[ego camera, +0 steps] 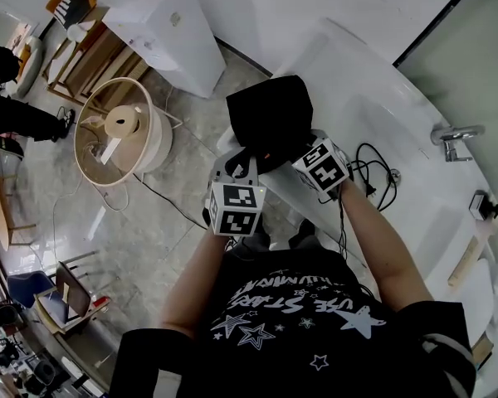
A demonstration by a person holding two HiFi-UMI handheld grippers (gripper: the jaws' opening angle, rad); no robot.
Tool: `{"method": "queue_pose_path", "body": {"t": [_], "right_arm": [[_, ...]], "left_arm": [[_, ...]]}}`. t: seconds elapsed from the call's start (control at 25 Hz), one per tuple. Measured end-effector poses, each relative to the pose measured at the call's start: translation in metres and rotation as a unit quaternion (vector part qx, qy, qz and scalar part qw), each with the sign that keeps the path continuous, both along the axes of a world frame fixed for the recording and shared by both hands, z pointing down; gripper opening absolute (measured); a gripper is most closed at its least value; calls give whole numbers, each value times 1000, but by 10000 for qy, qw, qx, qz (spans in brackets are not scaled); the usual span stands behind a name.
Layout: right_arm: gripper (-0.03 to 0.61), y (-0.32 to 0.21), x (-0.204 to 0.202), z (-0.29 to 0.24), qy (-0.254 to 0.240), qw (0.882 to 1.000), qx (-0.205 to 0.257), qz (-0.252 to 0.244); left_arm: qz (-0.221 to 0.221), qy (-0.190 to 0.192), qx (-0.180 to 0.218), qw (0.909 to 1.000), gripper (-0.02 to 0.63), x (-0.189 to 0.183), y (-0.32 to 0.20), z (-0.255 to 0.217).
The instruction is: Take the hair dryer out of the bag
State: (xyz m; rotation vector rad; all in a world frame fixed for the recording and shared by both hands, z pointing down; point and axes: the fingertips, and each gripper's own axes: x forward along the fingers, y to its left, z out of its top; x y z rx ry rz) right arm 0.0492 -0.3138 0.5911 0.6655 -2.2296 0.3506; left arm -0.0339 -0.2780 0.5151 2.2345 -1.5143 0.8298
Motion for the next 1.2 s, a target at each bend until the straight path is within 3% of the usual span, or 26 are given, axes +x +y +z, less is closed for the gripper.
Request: {"method": "queue_pose_path", "body": {"t": [0.4,1.2], "right_arm": [[186,0,1,-21,-124,9996,246,-23],[179,37,25,-42,-535,9973,244,-447]], "left_arm": [[-191,-91,101,9997,18,-8,8,-7],[-220,-58,182,9996,18,-7,10,-10]]}}
